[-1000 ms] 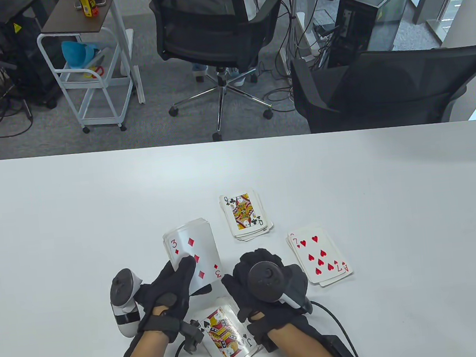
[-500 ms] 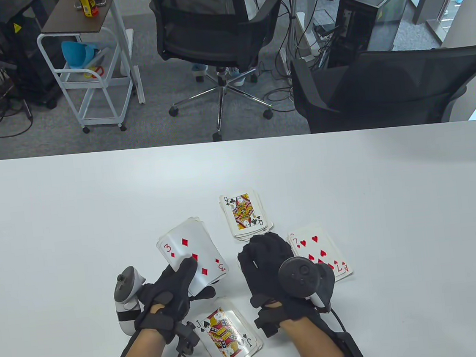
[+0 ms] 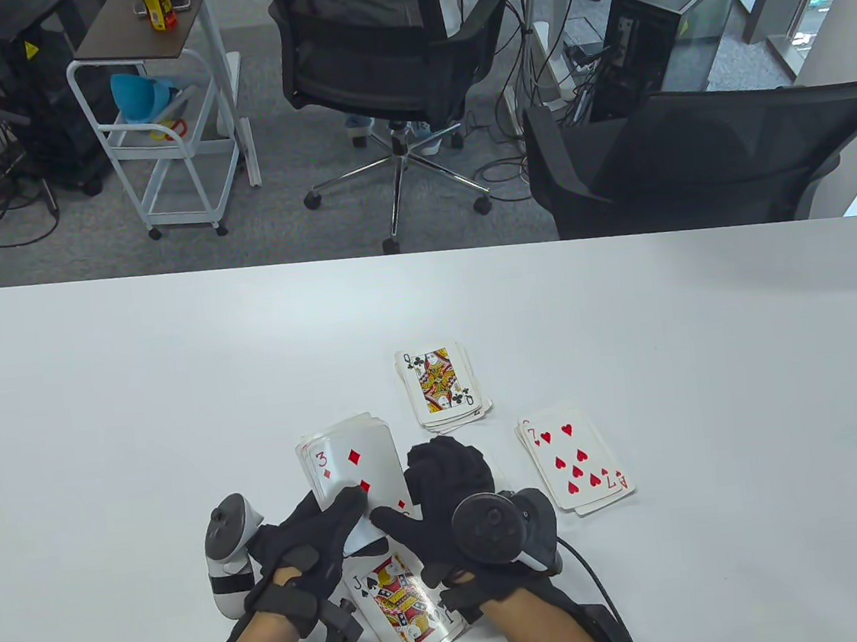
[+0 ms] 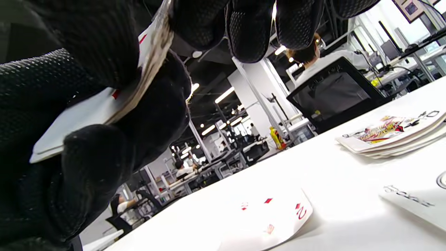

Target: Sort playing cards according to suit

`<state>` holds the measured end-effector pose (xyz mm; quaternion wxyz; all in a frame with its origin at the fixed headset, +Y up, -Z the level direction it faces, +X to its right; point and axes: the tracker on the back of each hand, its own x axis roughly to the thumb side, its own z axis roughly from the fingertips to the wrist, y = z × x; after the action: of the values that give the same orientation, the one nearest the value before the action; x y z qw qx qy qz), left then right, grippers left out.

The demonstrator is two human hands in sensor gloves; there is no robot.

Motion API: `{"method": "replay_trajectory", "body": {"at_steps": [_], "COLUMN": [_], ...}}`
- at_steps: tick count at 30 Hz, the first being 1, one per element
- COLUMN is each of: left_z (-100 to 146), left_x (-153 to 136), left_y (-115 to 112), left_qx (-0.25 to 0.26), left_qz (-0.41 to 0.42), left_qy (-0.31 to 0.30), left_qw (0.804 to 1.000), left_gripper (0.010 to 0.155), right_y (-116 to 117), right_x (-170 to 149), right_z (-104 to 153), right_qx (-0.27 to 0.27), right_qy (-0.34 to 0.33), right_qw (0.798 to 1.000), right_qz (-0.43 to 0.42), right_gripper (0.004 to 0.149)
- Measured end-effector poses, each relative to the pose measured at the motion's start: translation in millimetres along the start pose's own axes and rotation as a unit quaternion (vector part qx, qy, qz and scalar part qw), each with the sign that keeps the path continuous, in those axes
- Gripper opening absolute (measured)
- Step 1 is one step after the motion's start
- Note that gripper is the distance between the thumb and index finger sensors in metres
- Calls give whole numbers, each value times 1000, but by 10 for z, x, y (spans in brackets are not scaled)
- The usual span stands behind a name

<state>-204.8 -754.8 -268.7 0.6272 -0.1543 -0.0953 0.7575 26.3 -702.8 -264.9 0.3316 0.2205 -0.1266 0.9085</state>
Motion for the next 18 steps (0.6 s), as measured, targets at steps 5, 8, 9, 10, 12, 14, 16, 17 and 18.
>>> {"method": "replay_trajectory", "body": {"at_steps": [5,8,9,10,12,14,16,17,18], "left_z": [-21,-26,-25,-21,-18,-15,-16,-17,-16], "left_x": [-36,-49,-50,-47,-35,-30,-25,-20,-11], "left_y": [22,17,15,12,13,37,80,106,131], "left_qx": [4,-1,-2,-5,-10,-2,5,10,16], "left_qz": [7,9,9,17,39,48,46,48,50], "left_qy": [8,14,14,14,13,12,10,8,4], "left_qw": [1000,1000,1000,1000,999,999,999,999,999], "left_gripper": [52,53,53,53,54,54,53,53,52], "right_y": [-12,-18,-23,-27,-26,-26,-34,-38,-42], "right_x": [-2,-21,-33,-49,-85,-117,-139,-150,-161], "right_z": [3,9,8,4,-4,-6,-19,-23,-31], "right_qx": [-21,-33,-38,-38,-27,-19,-11,0,3], "right_qy": [10,13,16,20,33,48,56,61,65], "right_qw": [999,999,999,999,999,998,998,998,997], "right_qz": [-23,-18,-21,-24,-30,-32,-31,-29,-29], "right_gripper": [42,38,39,39,41,44,44,43,41]}}
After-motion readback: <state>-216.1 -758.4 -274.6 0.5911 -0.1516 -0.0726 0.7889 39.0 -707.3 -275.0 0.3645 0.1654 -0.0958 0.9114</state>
